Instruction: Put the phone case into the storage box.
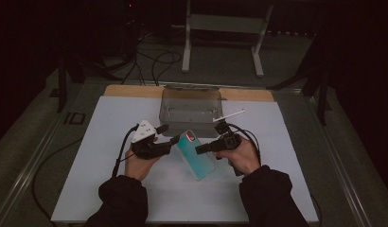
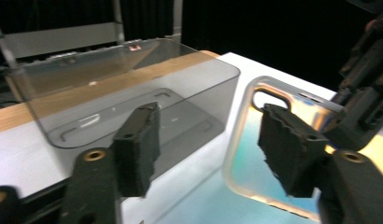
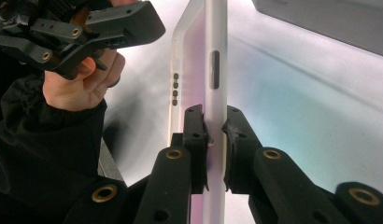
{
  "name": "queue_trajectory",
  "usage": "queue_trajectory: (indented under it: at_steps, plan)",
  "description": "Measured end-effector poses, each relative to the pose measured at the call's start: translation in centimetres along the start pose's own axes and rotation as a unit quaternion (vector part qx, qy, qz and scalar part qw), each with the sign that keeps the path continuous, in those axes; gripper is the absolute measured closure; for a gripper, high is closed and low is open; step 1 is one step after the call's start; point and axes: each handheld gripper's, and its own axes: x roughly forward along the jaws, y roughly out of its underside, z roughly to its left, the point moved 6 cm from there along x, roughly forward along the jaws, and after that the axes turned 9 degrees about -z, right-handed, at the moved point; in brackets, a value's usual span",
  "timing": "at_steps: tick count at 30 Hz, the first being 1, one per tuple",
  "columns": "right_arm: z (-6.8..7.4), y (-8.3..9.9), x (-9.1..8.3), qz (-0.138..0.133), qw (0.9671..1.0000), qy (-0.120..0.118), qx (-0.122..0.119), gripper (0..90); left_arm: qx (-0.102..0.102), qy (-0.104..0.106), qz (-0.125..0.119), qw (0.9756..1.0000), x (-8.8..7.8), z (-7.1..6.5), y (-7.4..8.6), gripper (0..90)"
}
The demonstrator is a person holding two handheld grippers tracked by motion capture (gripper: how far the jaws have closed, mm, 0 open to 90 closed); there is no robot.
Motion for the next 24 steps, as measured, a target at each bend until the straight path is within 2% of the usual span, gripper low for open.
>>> queue_trajectory:
  at_steps: [4,5,8,14,17,24]
  plan:
    - [0.0,0.0,0.0,0.0,1.0,0.002,-0.002,82.1,0.017,-0.029,-0.003,0.9994,-0.4,0.4,-0.1,27.8]
    - [0.1,0.0,0.0,-0.001,1.0,0.002,-0.002,82.1,0.025,-0.042,0.0,0.9988,-0.4,0.5,-0.1,26.3]
    - [0.1,0.0,0.0,-0.002,1.0,0.003,-0.002,82.1,0.033,-0.068,0.006,0.9971,-0.7,1.0,0.0,15.0]
    - [0.1,0.0,0.0,-0.002,1.0,0.004,-0.003,82.1,0.019,-0.086,0.001,0.9961,-1.8,1.8,0.1,7.7]
    - [0.1,0.0,0.0,-0.003,1.0,0.004,-0.002,82.1,0.023,-0.096,0.003,0.9951,-2.4,2.2,0.2,3.0]
    - [0.1,0.0,-0.1,-0.005,1.0,0.005,-0.003,82.1,0.034,-0.109,-0.003,0.9935,-3.7,2.8,0.4,0.4]
